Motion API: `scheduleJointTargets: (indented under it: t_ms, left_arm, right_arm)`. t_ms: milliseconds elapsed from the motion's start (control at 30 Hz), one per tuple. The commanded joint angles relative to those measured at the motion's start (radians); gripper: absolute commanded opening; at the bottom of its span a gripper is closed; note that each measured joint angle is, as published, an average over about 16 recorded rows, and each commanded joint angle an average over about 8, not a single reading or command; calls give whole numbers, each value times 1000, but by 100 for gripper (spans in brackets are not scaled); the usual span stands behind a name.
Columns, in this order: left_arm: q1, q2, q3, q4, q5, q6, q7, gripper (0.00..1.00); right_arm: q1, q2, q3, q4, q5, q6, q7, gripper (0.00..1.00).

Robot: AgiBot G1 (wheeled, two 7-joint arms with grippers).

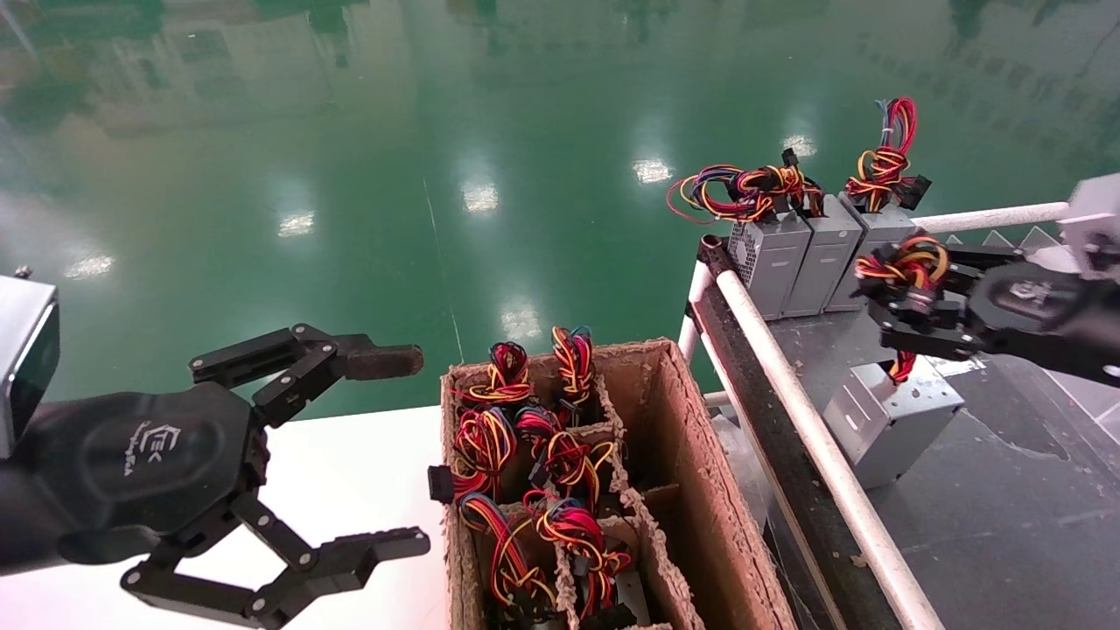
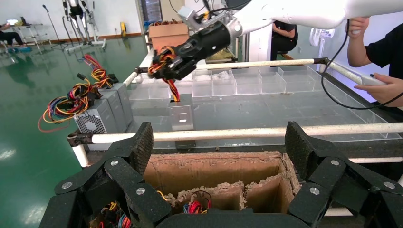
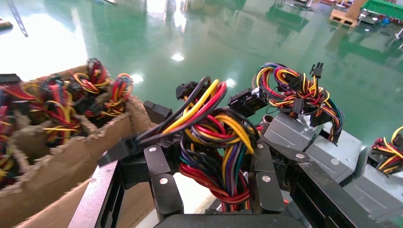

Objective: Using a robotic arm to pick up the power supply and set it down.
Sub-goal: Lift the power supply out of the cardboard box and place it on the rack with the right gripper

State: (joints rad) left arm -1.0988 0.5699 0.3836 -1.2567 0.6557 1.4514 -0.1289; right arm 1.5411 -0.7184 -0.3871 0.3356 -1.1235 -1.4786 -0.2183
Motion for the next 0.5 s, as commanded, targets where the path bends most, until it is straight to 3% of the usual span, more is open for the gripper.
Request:
scheduleJointTargets:
  t_ms: [33,500]
  left_arm:
    - [0,0,0,0,0,0,0,100]
    - [0,0,0,0,0,0,0,100]
  right_arm:
    - [24,-23,-10,-22,-19,15,-12,0]
    - [132,-147,-55,-142,-88,54,-70,0]
